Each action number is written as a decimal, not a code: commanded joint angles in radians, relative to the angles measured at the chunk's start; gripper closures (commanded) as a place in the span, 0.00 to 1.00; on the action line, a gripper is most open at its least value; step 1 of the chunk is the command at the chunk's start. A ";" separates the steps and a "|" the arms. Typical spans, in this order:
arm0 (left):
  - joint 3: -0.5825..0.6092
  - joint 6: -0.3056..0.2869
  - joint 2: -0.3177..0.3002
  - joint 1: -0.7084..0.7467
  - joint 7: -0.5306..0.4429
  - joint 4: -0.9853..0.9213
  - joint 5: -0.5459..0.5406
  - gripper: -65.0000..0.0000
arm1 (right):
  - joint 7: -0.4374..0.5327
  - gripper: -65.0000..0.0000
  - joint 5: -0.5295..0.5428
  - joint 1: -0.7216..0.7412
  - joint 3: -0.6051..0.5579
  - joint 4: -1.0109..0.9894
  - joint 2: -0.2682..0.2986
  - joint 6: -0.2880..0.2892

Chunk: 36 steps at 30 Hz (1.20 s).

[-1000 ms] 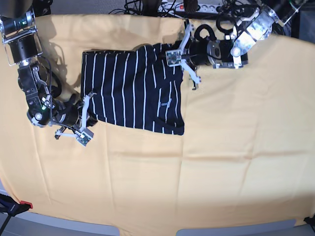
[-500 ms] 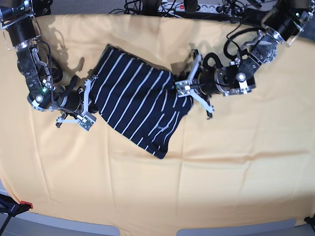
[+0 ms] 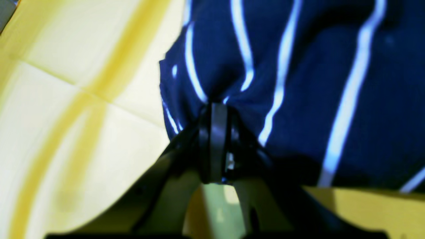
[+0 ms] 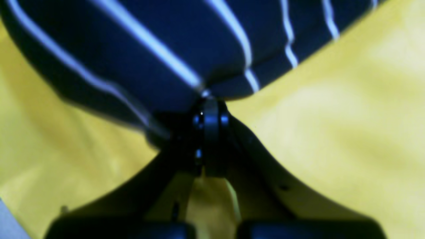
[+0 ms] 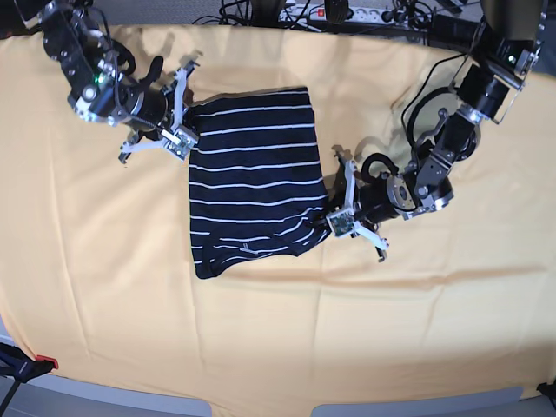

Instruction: Fold the T-shirt properly

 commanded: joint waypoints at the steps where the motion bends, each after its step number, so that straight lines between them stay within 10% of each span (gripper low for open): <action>1: -0.003 0.017 0.000 -0.038 0.072 -0.013 0.050 1.00 | 0.006 1.00 -0.017 -0.016 0.003 0.026 -0.001 -0.010; 15: -0.003 0.036 -0.046 -0.210 0.078 0.067 0.085 1.00 | -0.045 1.00 -0.214 -0.134 0.006 0.091 -0.131 -0.206; 24: -0.014 -0.009 -0.166 -0.201 0.316 0.248 -0.381 1.00 | -0.130 1.00 -0.614 -0.173 0.013 0.268 -0.140 -0.558; 28: -0.024 -0.185 -0.185 -0.198 0.337 0.279 -0.550 1.00 | -0.079 1.00 -0.562 -0.173 0.013 0.285 -0.140 -0.548; 36: -0.023 -0.185 -0.166 -0.108 0.341 0.299 -0.749 1.00 | 0.045 1.00 -0.276 -0.145 0.013 0.285 -0.140 -0.321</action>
